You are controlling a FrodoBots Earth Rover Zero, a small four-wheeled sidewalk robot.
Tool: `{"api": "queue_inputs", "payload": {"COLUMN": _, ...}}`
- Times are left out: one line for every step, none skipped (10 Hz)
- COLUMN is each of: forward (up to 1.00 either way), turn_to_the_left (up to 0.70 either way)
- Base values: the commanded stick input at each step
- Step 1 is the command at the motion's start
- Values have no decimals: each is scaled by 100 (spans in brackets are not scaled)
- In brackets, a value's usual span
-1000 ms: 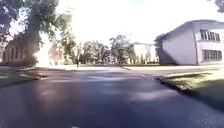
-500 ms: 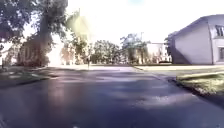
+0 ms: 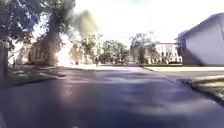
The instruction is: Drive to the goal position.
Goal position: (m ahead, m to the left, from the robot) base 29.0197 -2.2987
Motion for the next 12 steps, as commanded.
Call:
{"api": "queue_inputs", "payload": {"forward": 50, "turn_to_the_left": 0}}
{"api": "queue_inputs", "payload": {"forward": 50, "turn_to_the_left": 0}}
{"api": "queue_inputs", "payload": {"forward": 50, "turn_to_the_left": 0}}
{"api": "queue_inputs", "payload": {"forward": 50, "turn_to_the_left": 0}}
{"api": "queue_inputs", "payload": {"forward": 50, "turn_to_the_left": 0}}
{"api": "queue_inputs", "payload": {"forward": 50, "turn_to_the_left": 0}}
{"api": "queue_inputs", "payload": {"forward": 50, "turn_to_the_left": 0}}
{"api": "queue_inputs", "payload": {"forward": 50, "turn_to_the_left": 0}}
{"api": "queue_inputs", "payload": {"forward": 50, "turn_to_the_left": 0}}
{"api": "queue_inputs", "payload": {"forward": 50, "turn_to_the_left": 0}}
{"api": "queue_inputs", "payload": {"forward": 50, "turn_to_the_left": 0}}
{"api": "queue_inputs", "payload": {"forward": 50, "turn_to_the_left": 0}}
